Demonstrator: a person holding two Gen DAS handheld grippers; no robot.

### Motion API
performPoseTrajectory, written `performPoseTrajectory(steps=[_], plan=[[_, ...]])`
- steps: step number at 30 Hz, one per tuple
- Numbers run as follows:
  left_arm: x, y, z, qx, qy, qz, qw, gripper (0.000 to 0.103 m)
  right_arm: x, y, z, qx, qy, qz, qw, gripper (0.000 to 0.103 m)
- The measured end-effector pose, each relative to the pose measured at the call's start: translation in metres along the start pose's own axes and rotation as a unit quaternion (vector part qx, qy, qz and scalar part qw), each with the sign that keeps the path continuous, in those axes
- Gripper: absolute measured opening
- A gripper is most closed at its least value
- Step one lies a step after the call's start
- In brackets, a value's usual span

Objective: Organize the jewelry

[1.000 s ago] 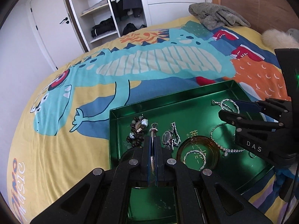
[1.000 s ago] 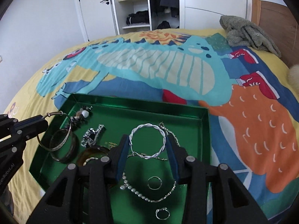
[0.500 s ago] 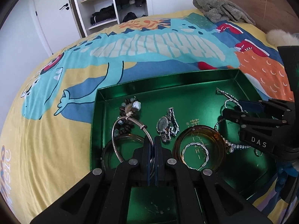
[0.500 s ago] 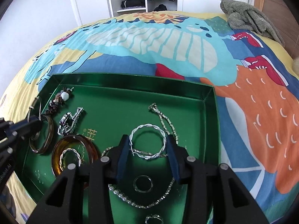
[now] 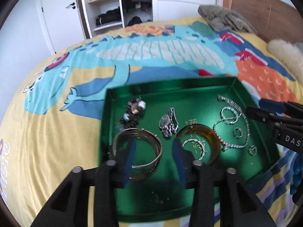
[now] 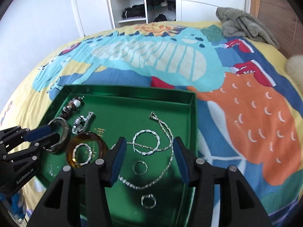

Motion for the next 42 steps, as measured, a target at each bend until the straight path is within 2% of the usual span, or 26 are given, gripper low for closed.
performPoseTrajectory(steps=[3, 4, 9, 10, 15, 17, 20, 24, 28, 31, 36, 42], plan=[[-0.037, 0.0, 0.02, -0.014, -0.005, -0.025, 0.9996, 0.05, -0.036, 0.001, 0.01, -0.004, -0.005, -0.02, 1.0, 0.05], [-0.049, 0.001, 0.026, -0.021, -0.007, -0.032, 0.9992, 0.058, -0.049, 0.002, 0.014, -0.006, -0.008, -0.026, 1.0, 0.05], [-0.126, 0.022, 0.06, -0.045, -0.017, -0.078, 0.9958, 0.072, -0.122, 0.016, 0.045, -0.029, -0.016, -0.062, 0.998, 0.053], [-0.142, 0.028, 0.065, -0.05, -0.018, -0.086, 0.9948, 0.076, -0.136, 0.02, 0.053, -0.035, -0.018, -0.069, 0.997, 0.053], [-0.208, 0.069, 0.084, -0.076, -0.022, -0.123, 0.9892, 0.082, -0.193, 0.049, 0.089, -0.056, -0.027, -0.092, 0.994, 0.055], [-0.228, 0.086, 0.091, -0.09, -0.036, -0.139, 0.9855, 0.092, -0.212, 0.064, 0.103, -0.066, -0.027, -0.1, 0.992, 0.055], [-0.254, 0.115, 0.098, -0.11, -0.052, -0.156, 0.9802, 0.101, -0.234, 0.088, 0.12, -0.075, -0.024, -0.104, 0.991, 0.056], [-0.274, 0.152, 0.102, -0.106, -0.082, -0.156, 0.9786, 0.101, -0.255, 0.125, 0.139, -0.073, -0.031, -0.111, 0.991, 0.058], [-0.292, 0.184, 0.103, -0.11, -0.096, -0.143, 0.9789, 0.101, -0.273, 0.161, 0.151, -0.061, -0.037, -0.121, 0.99, 0.06], [-0.311, 0.204, 0.103, -0.117, -0.113, -0.149, 0.9754, 0.102, -0.285, 0.183, 0.157, -0.057, -0.032, -0.13, 0.989, 0.061], [-0.334, 0.22, 0.094, -0.123, -0.121, -0.155, 0.9727, 0.103, -0.303, 0.207, 0.17, -0.068, -0.019, -0.139, 0.988, 0.066], [-0.345, 0.235, 0.076, -0.11, -0.128, -0.155, 0.9734, 0.103, -0.32, 0.227, 0.181, -0.078, -0.011, -0.147, 0.986, 0.066]])
Point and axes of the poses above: each gripper's, at about its wrist camera, not at the fingertips, and x roughly the way its jaws point, z to its left, y to its underside, the point moved 7 cm from there along x, roughly the way its jaws point, and after that the axes turned 12 degrees about -y, right-handed, at the moved point
